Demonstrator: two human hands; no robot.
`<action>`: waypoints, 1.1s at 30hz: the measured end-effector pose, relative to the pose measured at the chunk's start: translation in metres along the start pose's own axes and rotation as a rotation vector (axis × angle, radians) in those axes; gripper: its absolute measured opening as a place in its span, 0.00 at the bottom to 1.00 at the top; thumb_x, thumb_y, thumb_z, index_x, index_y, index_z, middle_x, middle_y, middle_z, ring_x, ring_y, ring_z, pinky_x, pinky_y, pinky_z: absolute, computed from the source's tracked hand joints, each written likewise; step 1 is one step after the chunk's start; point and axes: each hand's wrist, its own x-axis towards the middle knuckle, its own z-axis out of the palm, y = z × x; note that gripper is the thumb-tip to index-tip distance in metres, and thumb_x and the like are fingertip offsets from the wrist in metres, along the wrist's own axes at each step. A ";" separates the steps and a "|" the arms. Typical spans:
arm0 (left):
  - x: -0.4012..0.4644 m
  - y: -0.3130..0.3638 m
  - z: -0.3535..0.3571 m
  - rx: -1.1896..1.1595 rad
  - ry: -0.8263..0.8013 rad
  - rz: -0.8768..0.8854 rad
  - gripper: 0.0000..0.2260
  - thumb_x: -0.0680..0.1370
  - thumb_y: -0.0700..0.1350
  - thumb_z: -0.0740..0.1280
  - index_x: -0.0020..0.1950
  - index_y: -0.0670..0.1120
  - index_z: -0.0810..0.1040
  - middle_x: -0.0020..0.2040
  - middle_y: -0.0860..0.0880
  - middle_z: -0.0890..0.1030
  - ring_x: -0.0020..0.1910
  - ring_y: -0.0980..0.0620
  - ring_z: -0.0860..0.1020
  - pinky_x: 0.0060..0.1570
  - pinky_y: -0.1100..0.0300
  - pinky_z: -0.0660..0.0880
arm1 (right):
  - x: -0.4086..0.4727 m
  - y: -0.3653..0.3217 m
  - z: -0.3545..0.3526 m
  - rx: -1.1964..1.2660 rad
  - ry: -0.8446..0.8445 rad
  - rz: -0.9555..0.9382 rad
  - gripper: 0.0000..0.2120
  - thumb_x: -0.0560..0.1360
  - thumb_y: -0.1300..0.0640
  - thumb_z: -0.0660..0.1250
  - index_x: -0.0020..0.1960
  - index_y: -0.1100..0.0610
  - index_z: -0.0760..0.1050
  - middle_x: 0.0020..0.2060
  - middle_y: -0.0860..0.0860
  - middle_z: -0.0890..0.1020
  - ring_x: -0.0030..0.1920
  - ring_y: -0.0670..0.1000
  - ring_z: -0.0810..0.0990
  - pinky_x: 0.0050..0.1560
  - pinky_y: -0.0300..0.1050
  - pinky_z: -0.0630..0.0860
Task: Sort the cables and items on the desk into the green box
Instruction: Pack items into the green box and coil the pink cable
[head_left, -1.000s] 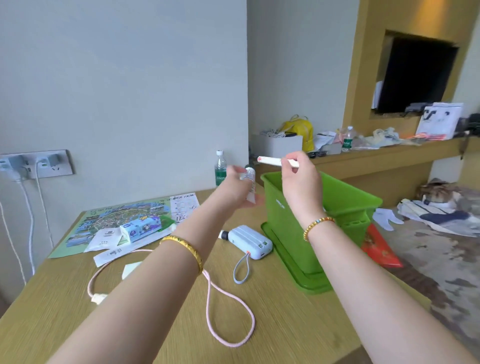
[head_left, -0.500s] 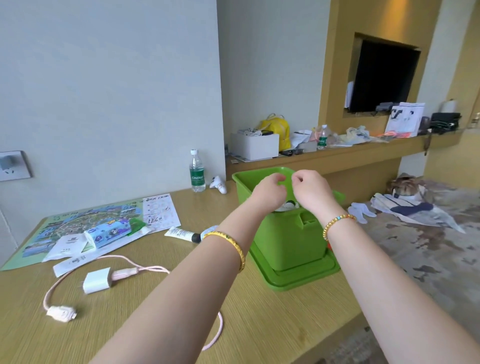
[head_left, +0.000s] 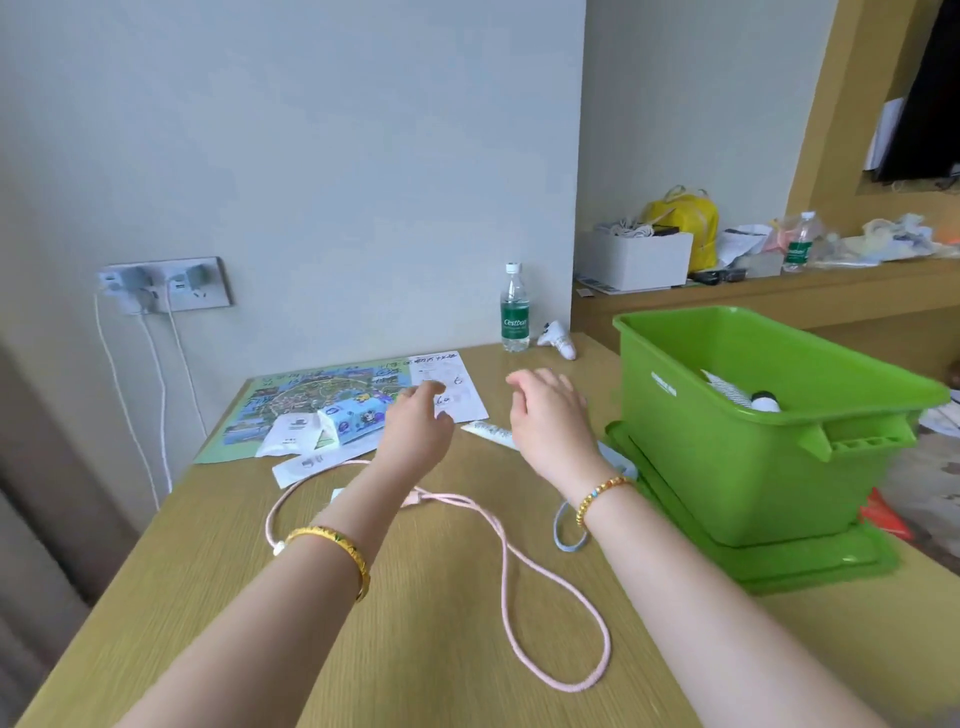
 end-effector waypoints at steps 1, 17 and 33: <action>0.003 -0.017 -0.003 0.030 0.000 -0.030 0.19 0.77 0.37 0.60 0.68 0.43 0.68 0.67 0.40 0.70 0.66 0.41 0.68 0.63 0.53 0.65 | -0.001 0.000 0.017 -0.039 -0.074 0.013 0.15 0.77 0.60 0.54 0.62 0.55 0.71 0.58 0.53 0.76 0.59 0.57 0.70 0.58 0.50 0.63; 0.081 -0.138 0.007 0.478 -0.087 -0.158 0.26 0.78 0.53 0.60 0.73 0.47 0.57 0.75 0.40 0.56 0.75 0.41 0.52 0.71 0.42 0.55 | 0.033 0.005 0.133 -0.534 -0.545 0.127 0.28 0.76 0.62 0.54 0.73 0.65 0.50 0.70 0.60 0.62 0.69 0.58 0.62 0.68 0.54 0.61; 0.080 -0.123 0.000 0.343 0.009 -0.183 0.28 0.72 0.59 0.67 0.64 0.45 0.63 0.59 0.38 0.72 0.58 0.38 0.72 0.54 0.48 0.71 | 0.020 0.017 0.115 -0.414 -0.404 0.066 0.22 0.73 0.65 0.57 0.66 0.56 0.66 0.60 0.57 0.71 0.60 0.57 0.70 0.58 0.50 0.66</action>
